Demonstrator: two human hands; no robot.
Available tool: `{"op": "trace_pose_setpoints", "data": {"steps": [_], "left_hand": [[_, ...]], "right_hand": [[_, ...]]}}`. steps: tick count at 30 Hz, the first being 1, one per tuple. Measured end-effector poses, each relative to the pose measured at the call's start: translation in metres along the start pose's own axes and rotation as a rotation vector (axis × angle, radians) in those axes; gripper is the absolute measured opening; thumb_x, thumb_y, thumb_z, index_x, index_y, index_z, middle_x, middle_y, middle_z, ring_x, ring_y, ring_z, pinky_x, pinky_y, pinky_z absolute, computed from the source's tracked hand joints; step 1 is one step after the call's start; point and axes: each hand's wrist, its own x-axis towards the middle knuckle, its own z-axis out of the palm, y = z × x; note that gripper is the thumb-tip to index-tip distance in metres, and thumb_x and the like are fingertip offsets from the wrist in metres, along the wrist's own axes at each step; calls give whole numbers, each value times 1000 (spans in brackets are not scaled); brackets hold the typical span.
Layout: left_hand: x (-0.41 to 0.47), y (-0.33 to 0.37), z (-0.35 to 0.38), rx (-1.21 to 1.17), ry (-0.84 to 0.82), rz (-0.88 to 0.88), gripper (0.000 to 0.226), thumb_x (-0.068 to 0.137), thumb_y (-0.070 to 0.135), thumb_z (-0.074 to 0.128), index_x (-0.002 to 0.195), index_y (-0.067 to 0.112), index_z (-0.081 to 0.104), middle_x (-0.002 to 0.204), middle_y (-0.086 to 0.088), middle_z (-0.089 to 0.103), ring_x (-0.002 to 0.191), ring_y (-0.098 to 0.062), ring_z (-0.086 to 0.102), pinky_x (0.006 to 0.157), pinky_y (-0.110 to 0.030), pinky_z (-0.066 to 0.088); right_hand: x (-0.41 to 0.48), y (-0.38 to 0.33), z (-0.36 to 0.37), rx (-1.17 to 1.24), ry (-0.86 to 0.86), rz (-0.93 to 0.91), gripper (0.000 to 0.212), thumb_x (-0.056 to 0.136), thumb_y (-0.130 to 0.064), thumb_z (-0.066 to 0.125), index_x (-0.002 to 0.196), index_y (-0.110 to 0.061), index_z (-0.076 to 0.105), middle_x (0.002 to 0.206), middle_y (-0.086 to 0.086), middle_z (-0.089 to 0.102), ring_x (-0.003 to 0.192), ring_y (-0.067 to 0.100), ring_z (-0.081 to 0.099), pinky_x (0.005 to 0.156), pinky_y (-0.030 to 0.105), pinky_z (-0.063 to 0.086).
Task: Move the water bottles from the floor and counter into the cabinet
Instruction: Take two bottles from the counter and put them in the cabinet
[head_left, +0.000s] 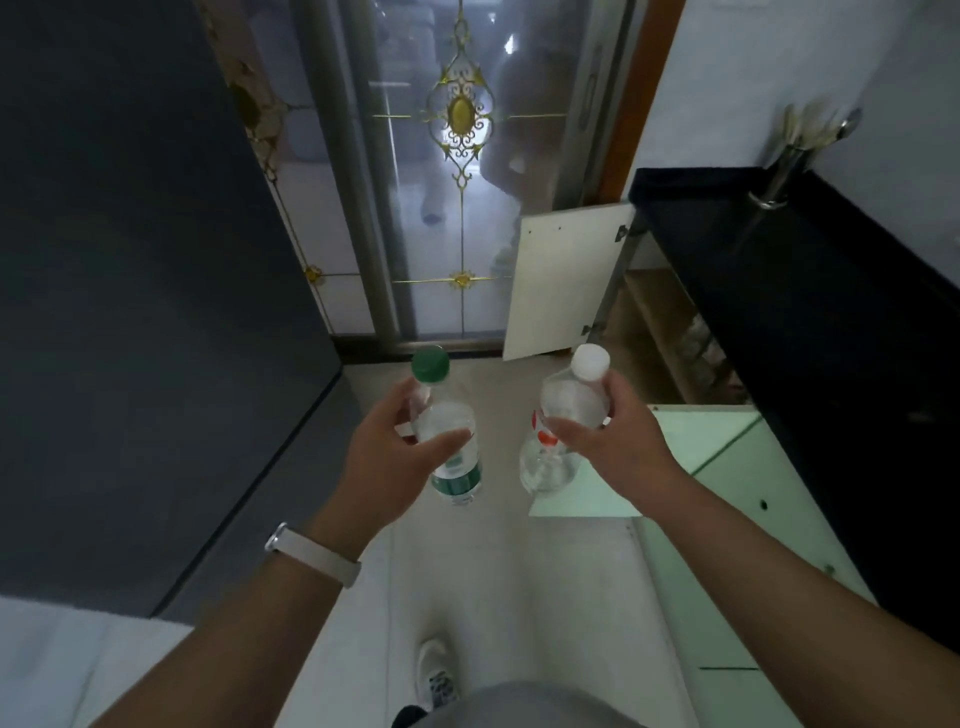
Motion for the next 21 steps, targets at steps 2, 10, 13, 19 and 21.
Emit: {"op": "trace_pose_setpoints", "data": {"steps": [2, 10, 13, 19, 21], "left_hand": [[28, -2, -15, -10, -12, 20, 52, 74, 20, 86, 119, 22, 60, 103, 6, 67, 91, -6, 67, 77, -20, 54], [97, -21, -32, -54, -61, -9, 57, 75, 12, 84, 126, 15, 58, 102, 9, 63, 91, -3, 64, 71, -9, 51], [124, -25, -26, -44, -90, -31, 52, 77, 8, 82, 123, 13, 59, 98, 12, 63, 84, 8, 63, 69, -8, 50], [196, -29, -11, -12, -144, -30, 51, 76, 11, 83, 121, 20, 61, 106, 12, 66, 94, 3, 63, 77, -15, 53], [225, -27, -2, 6, -173, -35, 54, 76, 12, 83, 124, 19, 60, 110, 7, 66, 99, -5, 64, 81, -20, 55]], "right_hand": [[16, -11, 15, 22, 31, 4, 62, 73, -29, 84, 124, -32, 48, 113, -10, 58, 100, 6, 56, 71, 16, 44], [70, -24, 53, 16, 36, 51, 61, 76, -26, 83, 121, -36, 43, 116, -12, 54, 103, 10, 54, 77, 18, 42], [97, -20, 59, 6, 48, 68, 61, 73, -26, 84, 119, -37, 45, 111, -15, 55, 99, 9, 56, 72, 15, 42], [168, -5, 67, 46, 39, 127, 69, 74, -25, 83, 130, -33, 43, 114, -15, 54, 96, 6, 56, 71, 14, 44], [198, -1, 67, 75, 24, 145, 70, 76, -23, 82, 132, -33, 41, 111, -18, 52, 91, 1, 55, 59, 7, 42]]}}
